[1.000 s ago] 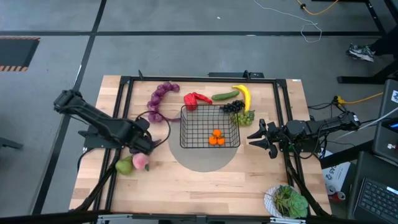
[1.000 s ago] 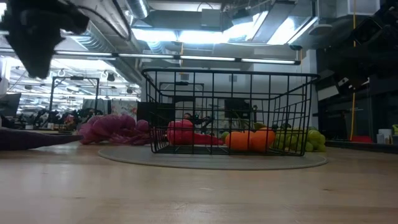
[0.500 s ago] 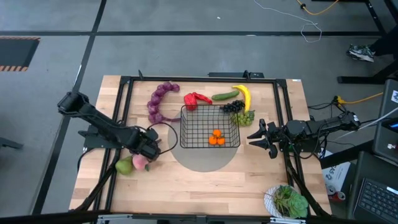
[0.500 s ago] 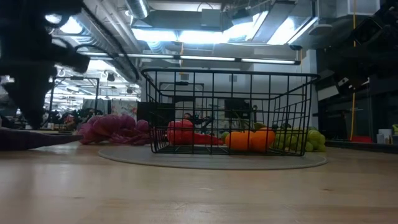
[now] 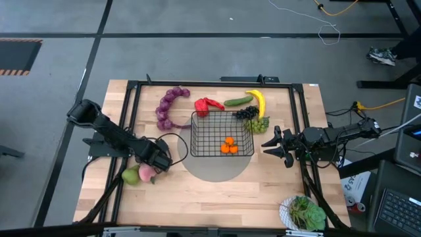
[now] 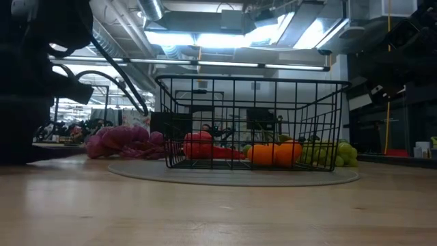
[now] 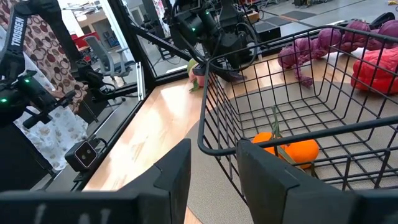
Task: Build produce basket
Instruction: Put the eggplant into the wire basket
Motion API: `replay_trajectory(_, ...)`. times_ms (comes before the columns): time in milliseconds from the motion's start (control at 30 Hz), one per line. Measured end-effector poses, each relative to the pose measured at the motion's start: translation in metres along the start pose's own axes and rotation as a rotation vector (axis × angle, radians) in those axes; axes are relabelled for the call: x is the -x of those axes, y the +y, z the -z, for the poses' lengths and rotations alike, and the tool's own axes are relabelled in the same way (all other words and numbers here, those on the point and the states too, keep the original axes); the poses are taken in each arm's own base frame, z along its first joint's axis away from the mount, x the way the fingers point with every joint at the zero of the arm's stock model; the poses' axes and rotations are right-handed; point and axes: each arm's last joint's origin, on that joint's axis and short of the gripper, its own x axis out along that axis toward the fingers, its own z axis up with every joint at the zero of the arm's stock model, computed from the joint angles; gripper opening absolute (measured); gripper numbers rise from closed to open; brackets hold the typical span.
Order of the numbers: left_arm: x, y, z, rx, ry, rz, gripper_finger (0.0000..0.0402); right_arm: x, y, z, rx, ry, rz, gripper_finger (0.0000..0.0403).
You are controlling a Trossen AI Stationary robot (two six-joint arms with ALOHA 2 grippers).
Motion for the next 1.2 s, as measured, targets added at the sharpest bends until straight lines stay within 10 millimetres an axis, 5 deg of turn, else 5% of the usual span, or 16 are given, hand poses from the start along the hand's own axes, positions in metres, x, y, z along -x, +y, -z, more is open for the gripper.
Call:
replay_trajectory(167,0.000,-0.001,0.000,0.012,-0.001,0.006,0.0174,0.000,0.000,0.000,0.000,0.000,0.000,0.0130)
replay_trajectory(433,0.006,0.005,0.001,0.122,0.027,-0.077,0.0038,0.000,0.000,0.000,0.002,0.000,0.000,0.0130)
replay_trajectory(667,0.062,0.010,-0.014,0.202,-0.053,-0.208,0.0040,0.000,0.000,0.000,0.002,0.000,0.000,0.0130)
replay_trajectory(800,0.100,0.006,-0.031,0.283,-0.270,-0.206,0.0042,0.000,0.000,0.000,0.002,0.000,0.000,0.0130)
replay_trajectory(1033,0.159,-0.015,-0.066,0.414,-0.909,-0.030,0.0044,0.000,0.000,0.000,0.002,0.000,0.000,0.0130)
replay_trajectory(1200,0.183,-0.038,-0.094,0.357,-1.058,0.079,0.0045,0.000,0.000,0.000,0.002,0.000,0.000,0.0130)
